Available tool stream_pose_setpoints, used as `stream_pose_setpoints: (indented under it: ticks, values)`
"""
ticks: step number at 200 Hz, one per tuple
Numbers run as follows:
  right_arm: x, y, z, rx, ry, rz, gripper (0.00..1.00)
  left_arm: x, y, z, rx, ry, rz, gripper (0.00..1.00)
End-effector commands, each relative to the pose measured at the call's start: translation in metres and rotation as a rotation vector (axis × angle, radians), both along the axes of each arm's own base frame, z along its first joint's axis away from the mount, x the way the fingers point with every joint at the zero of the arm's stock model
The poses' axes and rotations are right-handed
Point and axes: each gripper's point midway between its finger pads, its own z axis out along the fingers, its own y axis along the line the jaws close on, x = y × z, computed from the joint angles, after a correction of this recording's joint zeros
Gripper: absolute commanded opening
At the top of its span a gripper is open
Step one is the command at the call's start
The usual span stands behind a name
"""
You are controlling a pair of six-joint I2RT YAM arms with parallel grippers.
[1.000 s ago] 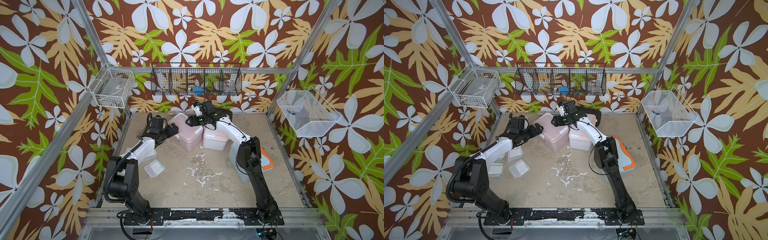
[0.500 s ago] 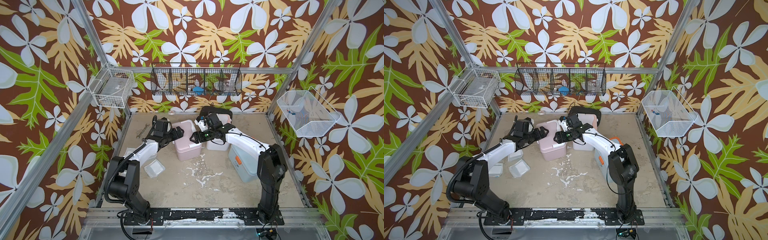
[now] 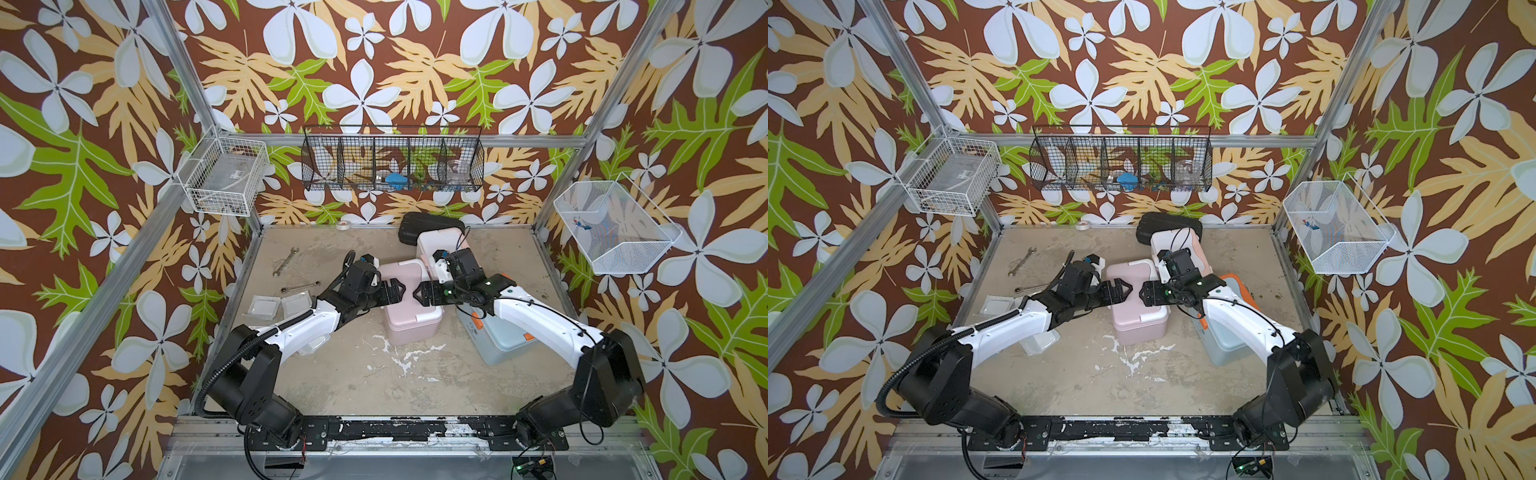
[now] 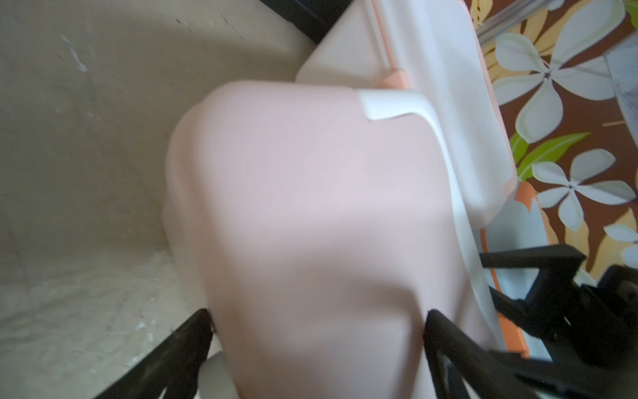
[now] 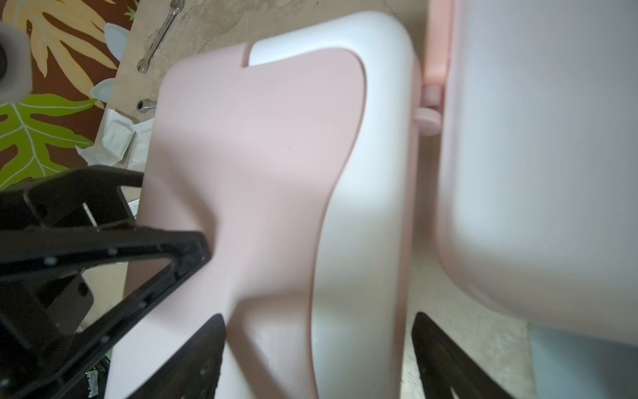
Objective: Open first aid kits and take out gauze
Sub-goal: Move the first aid kit to the center of the board.
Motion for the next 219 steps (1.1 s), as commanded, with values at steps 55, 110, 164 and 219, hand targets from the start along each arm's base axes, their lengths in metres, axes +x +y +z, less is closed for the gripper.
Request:
stream_pose_setpoints:
  ticks: [55,110,164,219]
  values:
    - [-0.014,-0.017,0.005,-0.031,-0.027,0.017,0.92,-0.012,0.012,-0.004,0.021,0.052,0.004,0.99]
    - [-0.013,-0.001,-0.015,-0.023,0.031,0.114,0.88,-0.03,0.002,0.013,-0.275,0.045,-0.128,0.98]
    - [-0.066,0.013,0.012,0.164,0.067,0.165,0.84,-0.032,0.007,0.016,-0.418,0.068,-0.162,0.98]
    - [-0.04,-0.01,0.012,0.017,0.036,0.028,0.85,-0.042,0.003,0.032,-0.559,0.067,-0.232,0.92]
